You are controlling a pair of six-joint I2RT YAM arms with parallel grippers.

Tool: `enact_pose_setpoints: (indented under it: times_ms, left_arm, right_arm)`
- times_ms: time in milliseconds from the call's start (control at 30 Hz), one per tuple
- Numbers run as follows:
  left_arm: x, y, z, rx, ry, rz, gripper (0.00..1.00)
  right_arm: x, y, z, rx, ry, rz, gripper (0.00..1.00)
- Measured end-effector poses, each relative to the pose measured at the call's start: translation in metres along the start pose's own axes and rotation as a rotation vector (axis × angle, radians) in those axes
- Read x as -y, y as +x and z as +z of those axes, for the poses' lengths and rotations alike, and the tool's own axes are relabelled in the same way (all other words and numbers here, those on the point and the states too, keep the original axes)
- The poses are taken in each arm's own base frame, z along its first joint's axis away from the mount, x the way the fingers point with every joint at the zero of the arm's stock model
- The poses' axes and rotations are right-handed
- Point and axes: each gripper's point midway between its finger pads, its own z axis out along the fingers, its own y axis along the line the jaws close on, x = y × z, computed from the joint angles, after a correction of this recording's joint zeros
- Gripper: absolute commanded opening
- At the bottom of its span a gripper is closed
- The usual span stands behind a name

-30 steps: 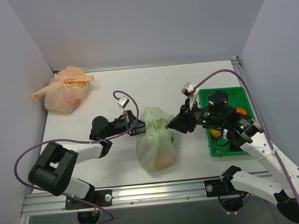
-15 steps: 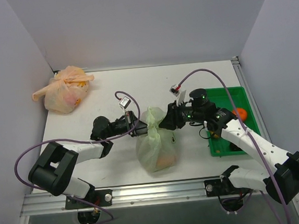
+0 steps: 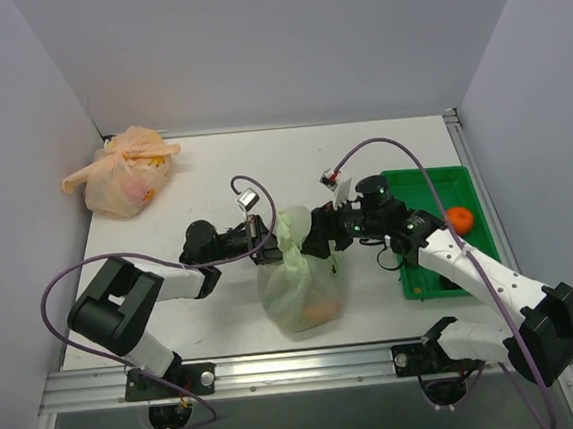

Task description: Place the fake fruits into the plastic bag and tie a complex knot

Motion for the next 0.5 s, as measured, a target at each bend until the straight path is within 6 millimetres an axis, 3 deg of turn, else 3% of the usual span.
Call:
enact_pose_setpoints:
  times_ms: [200,367,500]
  left_arm:
    - [-0.011,0.001,0.003,-0.018,-0.014,-0.057,0.0]
    - [-0.003,-0.01,0.021,0.017,0.015,-0.027,0.0]
    - [0.0,-0.012,0.021,0.023,0.026,-0.01,0.0]
  right_arm:
    - [0.008,-0.001,0.009,-0.003,0.016,0.085,0.69]
    - [-0.041,-0.013,0.015,0.02,-0.191,0.115,0.66]
    - [-0.044,-0.014,0.013,0.019,-0.212,0.127,0.66]
